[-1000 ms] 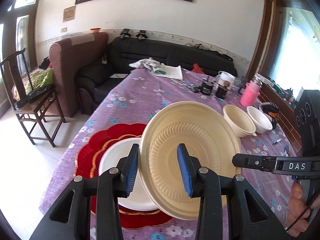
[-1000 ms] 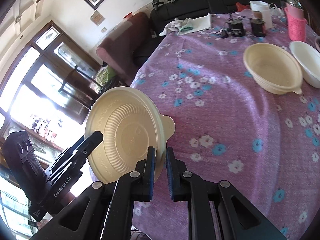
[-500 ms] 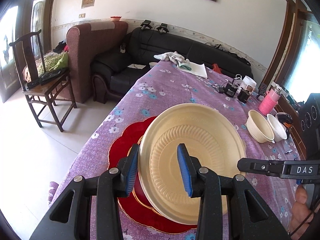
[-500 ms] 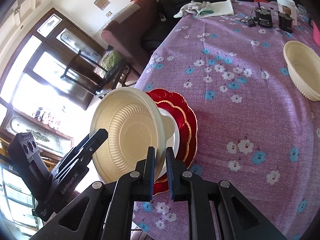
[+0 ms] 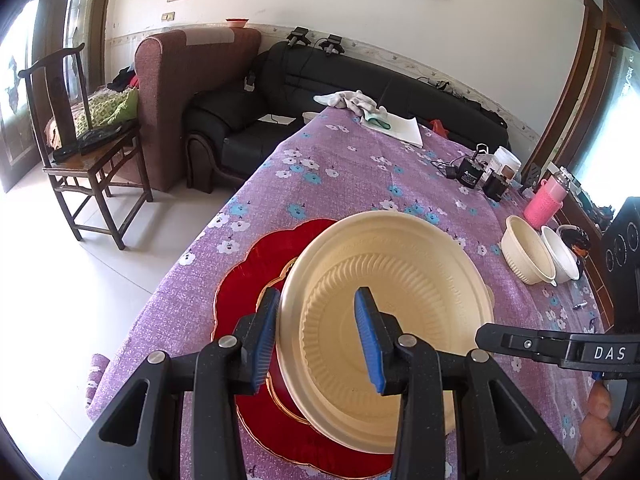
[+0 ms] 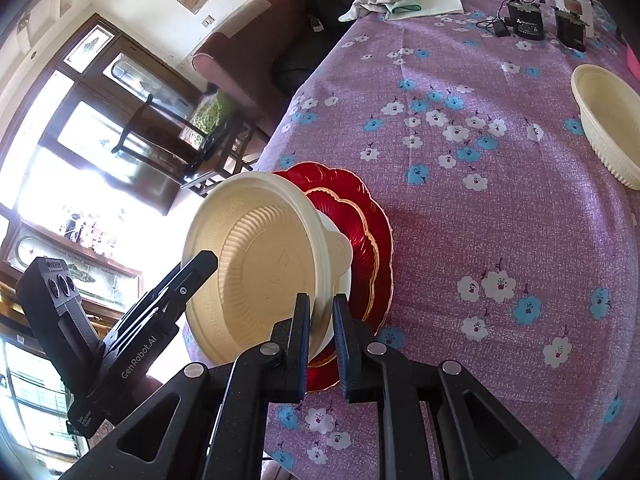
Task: Organize plates and bowls
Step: 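Lower the beige bowl into the white bowl with the left tool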
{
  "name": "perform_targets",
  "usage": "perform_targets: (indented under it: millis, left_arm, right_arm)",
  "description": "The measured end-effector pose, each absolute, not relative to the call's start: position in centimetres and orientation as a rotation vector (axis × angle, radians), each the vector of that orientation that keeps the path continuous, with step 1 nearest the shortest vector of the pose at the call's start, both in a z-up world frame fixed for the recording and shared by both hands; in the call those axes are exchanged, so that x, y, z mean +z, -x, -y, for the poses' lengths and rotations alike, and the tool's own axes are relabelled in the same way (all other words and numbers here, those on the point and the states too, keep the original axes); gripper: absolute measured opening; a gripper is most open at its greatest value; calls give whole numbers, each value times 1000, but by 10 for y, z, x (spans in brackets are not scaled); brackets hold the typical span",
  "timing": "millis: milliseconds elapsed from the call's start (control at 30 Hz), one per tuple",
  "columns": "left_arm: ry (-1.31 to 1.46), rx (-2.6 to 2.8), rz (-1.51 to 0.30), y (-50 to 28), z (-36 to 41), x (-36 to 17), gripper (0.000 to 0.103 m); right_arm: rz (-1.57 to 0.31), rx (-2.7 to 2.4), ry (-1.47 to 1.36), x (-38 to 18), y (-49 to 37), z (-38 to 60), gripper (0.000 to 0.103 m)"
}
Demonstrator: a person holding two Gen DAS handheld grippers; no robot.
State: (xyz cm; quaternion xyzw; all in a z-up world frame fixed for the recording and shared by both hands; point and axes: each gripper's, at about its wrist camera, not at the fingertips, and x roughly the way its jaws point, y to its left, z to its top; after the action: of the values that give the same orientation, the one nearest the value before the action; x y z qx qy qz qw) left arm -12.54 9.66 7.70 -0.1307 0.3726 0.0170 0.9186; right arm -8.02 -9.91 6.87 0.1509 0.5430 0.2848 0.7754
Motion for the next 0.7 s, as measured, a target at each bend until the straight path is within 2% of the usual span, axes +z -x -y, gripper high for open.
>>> perform_targets:
  millis: [700]
  left_arm:
    - [271,55,-750,129,-98,85,38]
  right_arm:
    - [-1133,630,-343,76,85,113,15]
